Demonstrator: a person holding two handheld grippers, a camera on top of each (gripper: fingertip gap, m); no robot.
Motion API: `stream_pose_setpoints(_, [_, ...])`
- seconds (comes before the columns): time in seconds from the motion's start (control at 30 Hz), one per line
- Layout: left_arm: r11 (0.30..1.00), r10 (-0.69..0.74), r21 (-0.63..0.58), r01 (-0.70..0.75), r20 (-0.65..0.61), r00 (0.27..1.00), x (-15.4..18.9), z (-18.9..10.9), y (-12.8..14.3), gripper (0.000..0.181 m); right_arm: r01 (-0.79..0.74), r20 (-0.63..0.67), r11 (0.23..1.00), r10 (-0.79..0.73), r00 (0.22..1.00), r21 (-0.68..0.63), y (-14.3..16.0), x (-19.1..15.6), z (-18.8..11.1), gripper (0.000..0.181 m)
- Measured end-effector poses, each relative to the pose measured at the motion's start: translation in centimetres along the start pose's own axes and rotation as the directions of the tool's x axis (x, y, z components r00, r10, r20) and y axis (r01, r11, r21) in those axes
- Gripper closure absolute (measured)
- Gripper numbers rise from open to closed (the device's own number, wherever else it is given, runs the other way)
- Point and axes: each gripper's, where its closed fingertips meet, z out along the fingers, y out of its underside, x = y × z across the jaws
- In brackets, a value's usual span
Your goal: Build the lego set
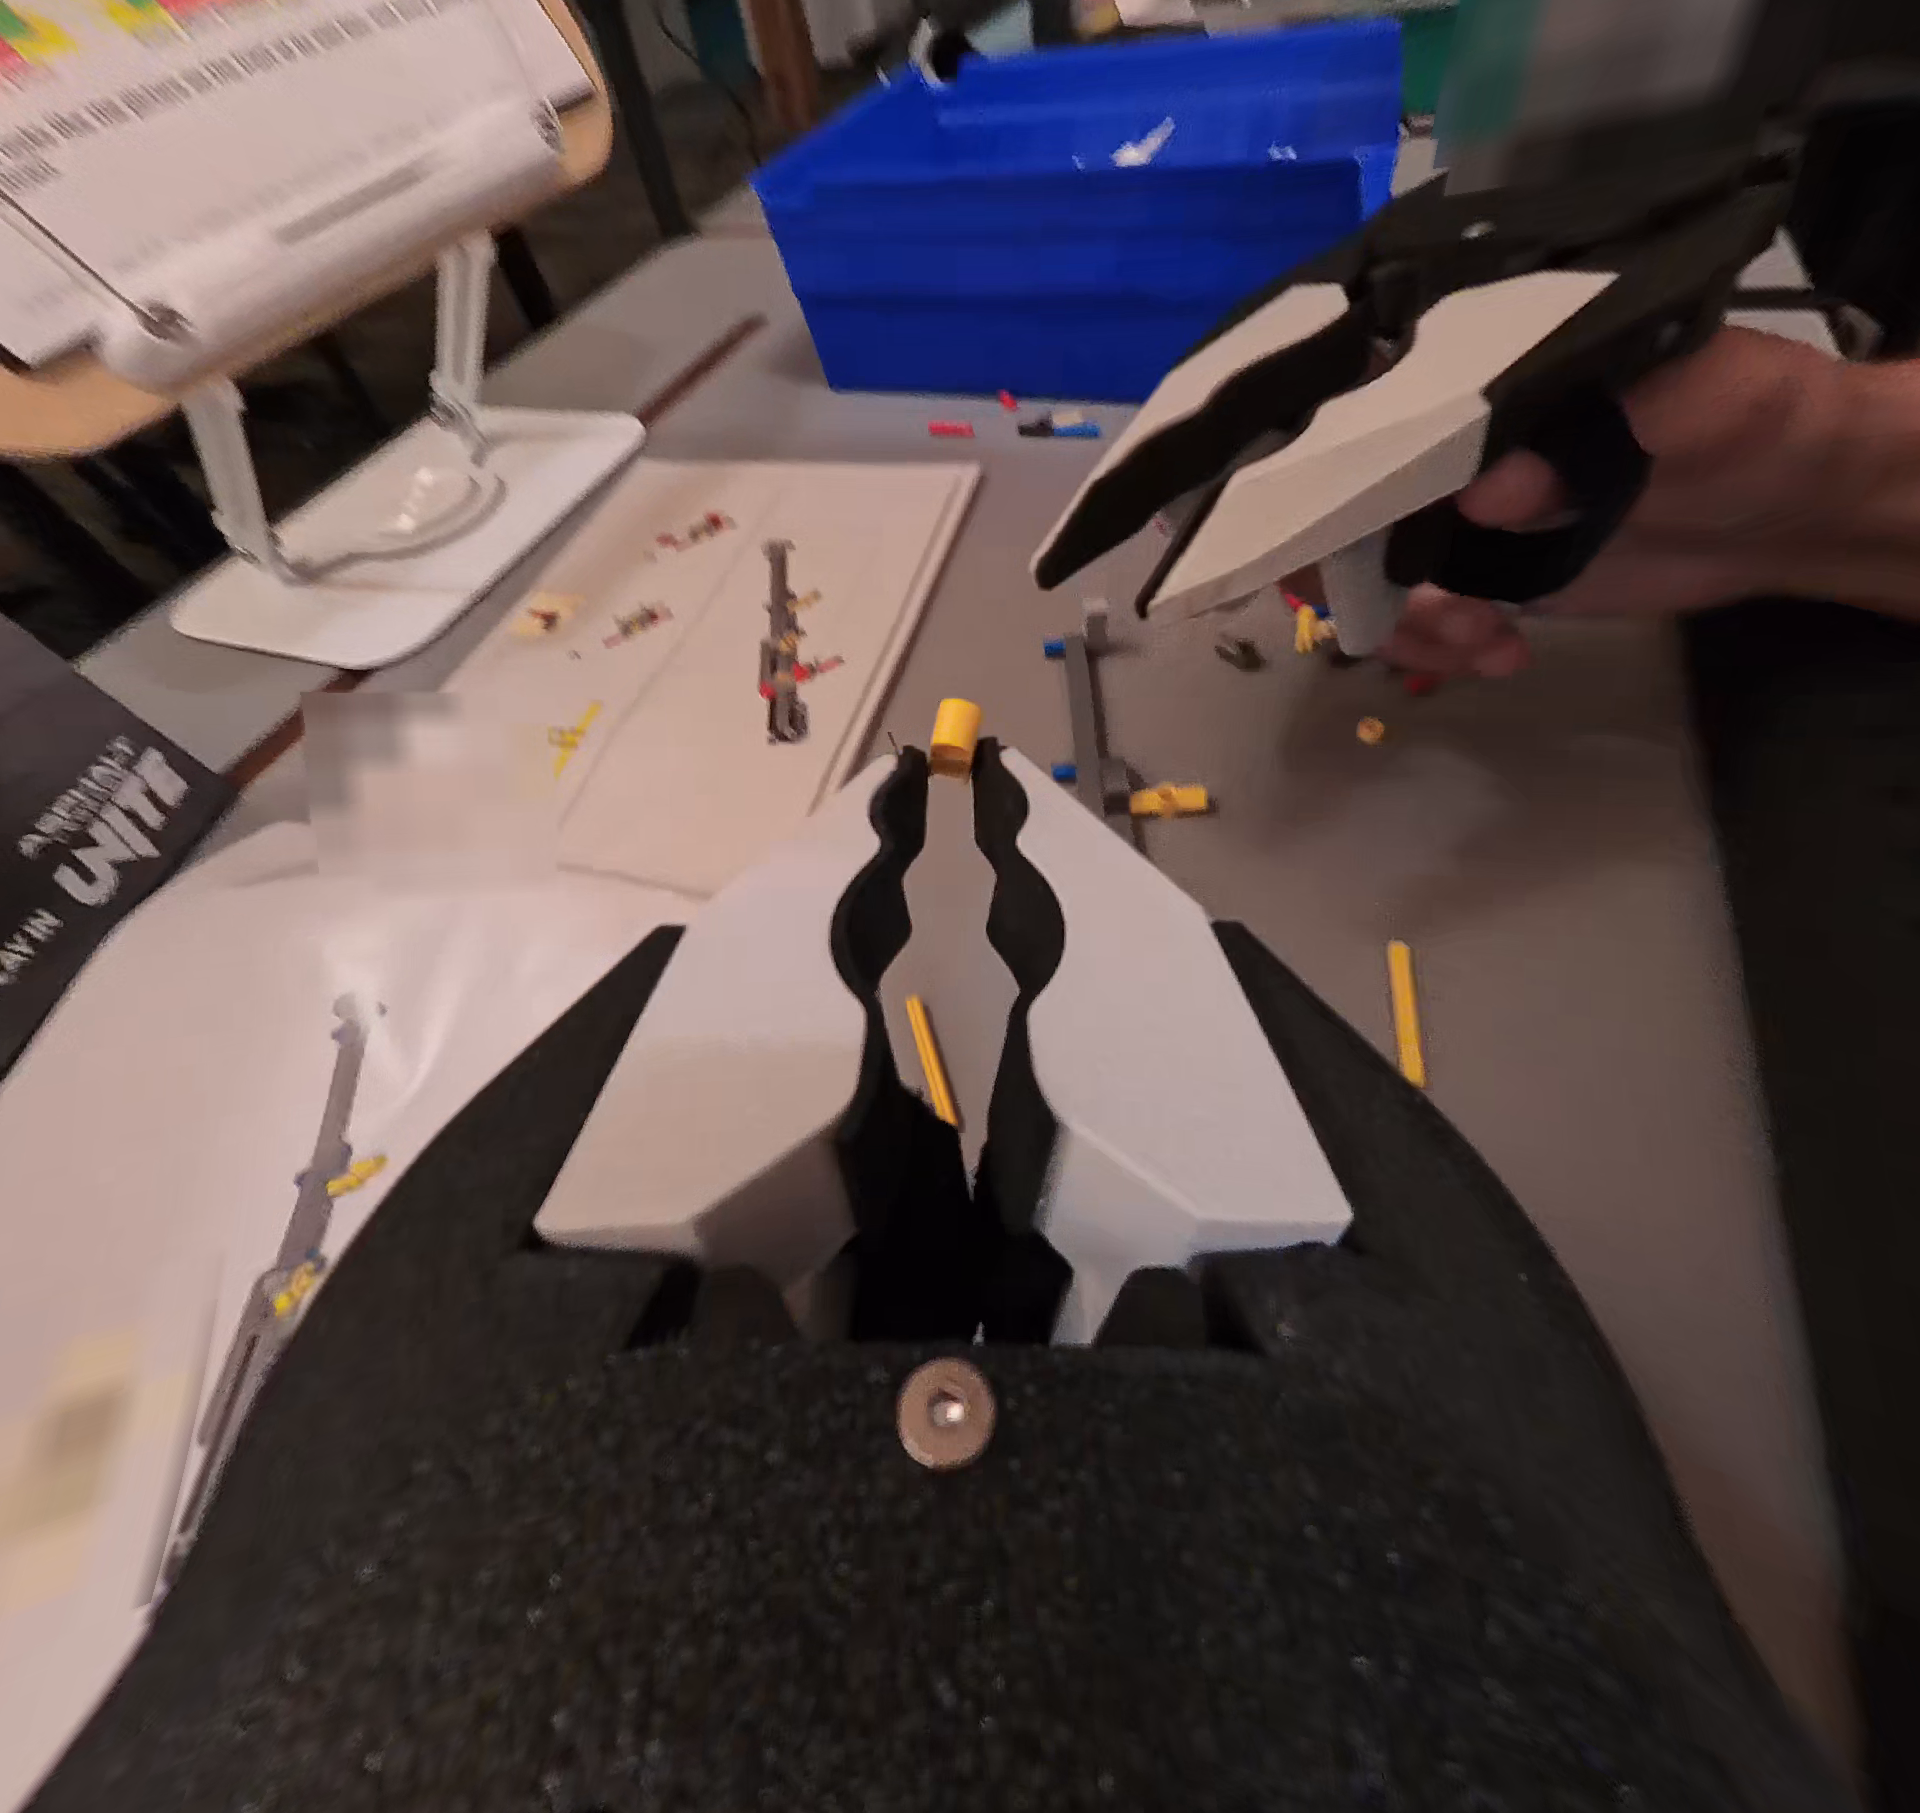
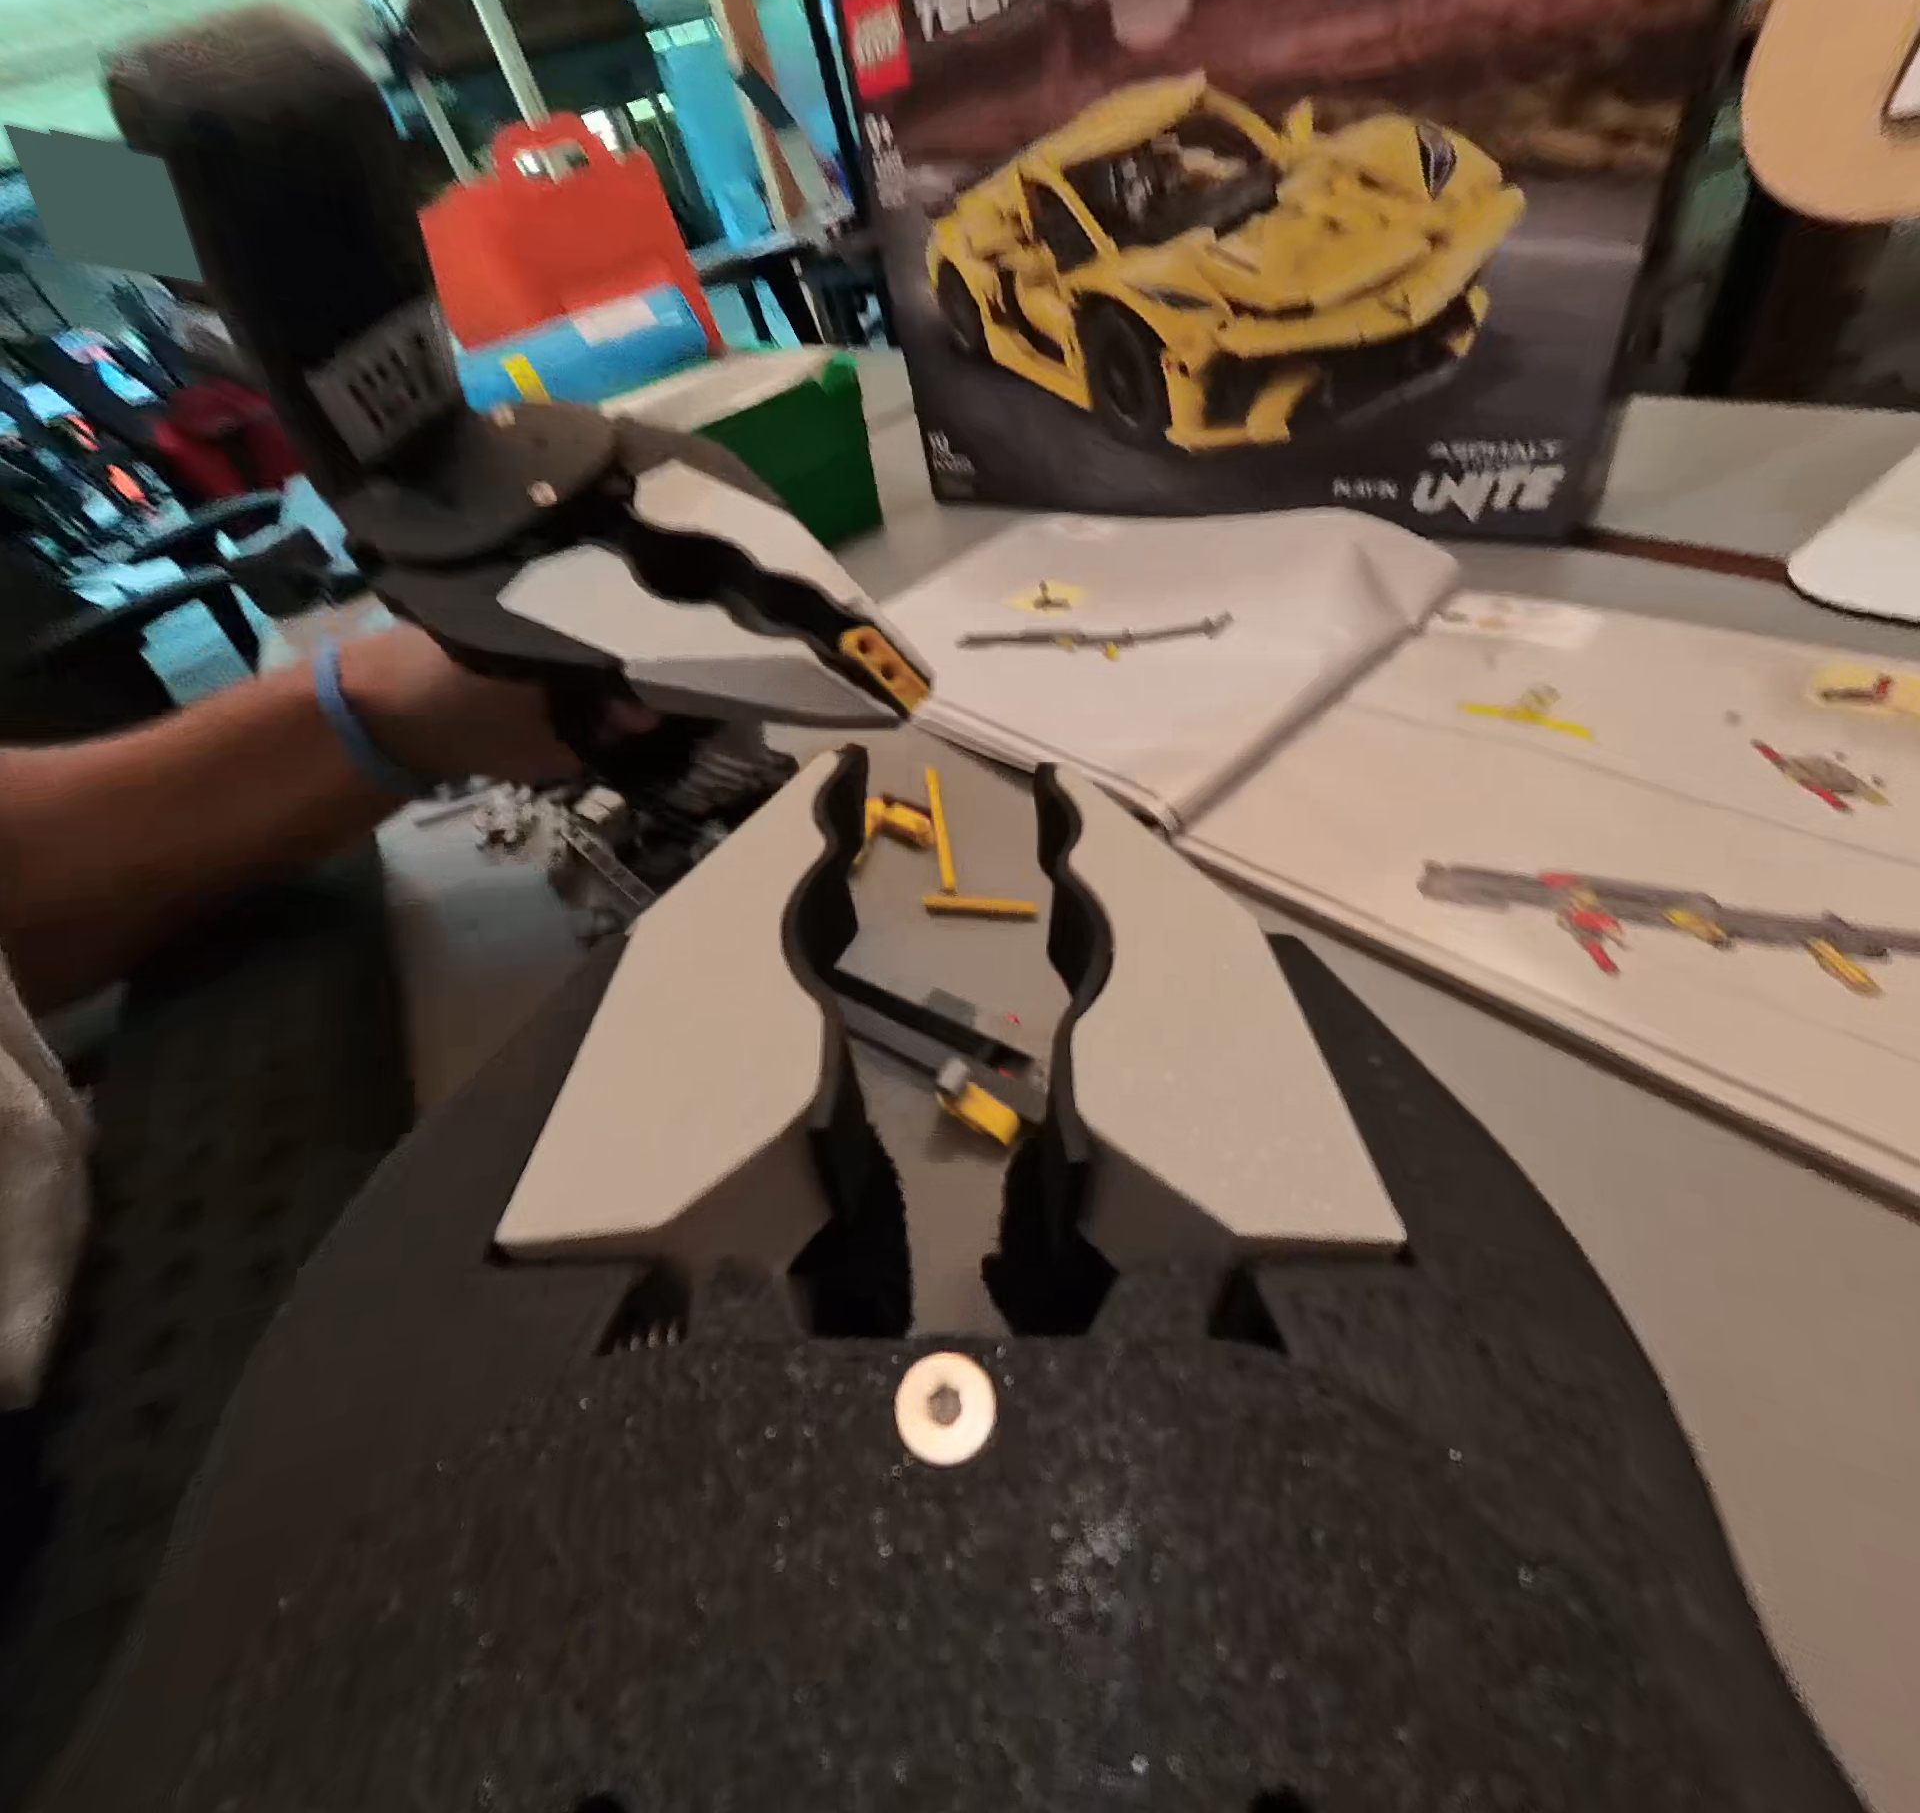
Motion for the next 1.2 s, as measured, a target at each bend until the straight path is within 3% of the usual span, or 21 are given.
stream_pose_setpoints(0.13, [0.979,0.183,0.057,-0.194,0.158,0.97,-0.2,0.4,-0.9,0.174,-0.144,0.095,0.988,0.139,0.986,0.054,-1.1,-0.6,0.0,0.144])
stream_pose_setpoints(0.3, [0.948,0.29,0.08,-0.307,0.179,0.94,1.3,0.8,-1.7,0.174,-0.309,0.222,0.949,0.289,0.931,0.06,-1.6,-1.4,-0.2,0.138])
stream_pose_setpoints(0.47, [0.9,0.403,0.076,-0.428,0.227,0.887,2.6,1.3,-2.6,0.174,-0.351,0.247,0.936,0.343,0.906,-0.012,-0.6,-2.1,0.1,0.14])
stream_pose_setpoints(0.57, [0.865,0.473,0.056,-0.498,0.239,0.848,3.2,1.6,-2.6,0.175,-0.358,0.284,0.931,0.362,0.888,-0.067,-0.1,-3.0,0.1,0.154])
stream_pose_setpoints(0.73, [0.854,0.483,0.081,-0.514,0.245,0.841,3.8,1.3,-3.3,0.175,-0.324,0.292,0.945,0.324,0.9,-0.047,-0.4,-3.3,-0.4,0.159])
stream_pose_setpoints(0.83, [0.851,0.502,0.038,-0.524,0.229,0.834,3.9,1.5,-2.6,0.175,-0.288,0.262,0.955,0.295,0.919,-0.064,0.2,-3.1,-0.3,0.159])
stream_pose_setpoints(0.97, [0.882,0.471,-0.084,-0.464,0.17,0.865,3.3,1.4,0.2,0.163,-0.275,0.168,0.957,0.286,0.943,-0.087,0.9,-1.4,-0.9,0.159])
stream_pose_setpoints(1.07, [0.942,0.327,-0.139,-0.304,0.197,0.924,1.6,-0.2,2.1,0.164,-0.069,0.059,0.957,0.089,0.994,-0.282,4.2,-0.5,-2.1,0.159])
stream_pose_setpoints(1.13, [0.979,0.161,-0.159,-0.13,0.206,0.965,1.0,-1.4,3.3,0.164,0.123,0.046,0.872,-0.115,0.992,-0.474,7.5,-0.1,-3.1,0.158])
stream_pose_setpoints(1.2, [0.992,-0.011,-0.123,0.04,0.229,0.973,0.7,-2.8,3.6,0.164,0.208,0.059,0.757,-0.219,0.974,-0.62,9.9,0.3,-4.2,0.158])
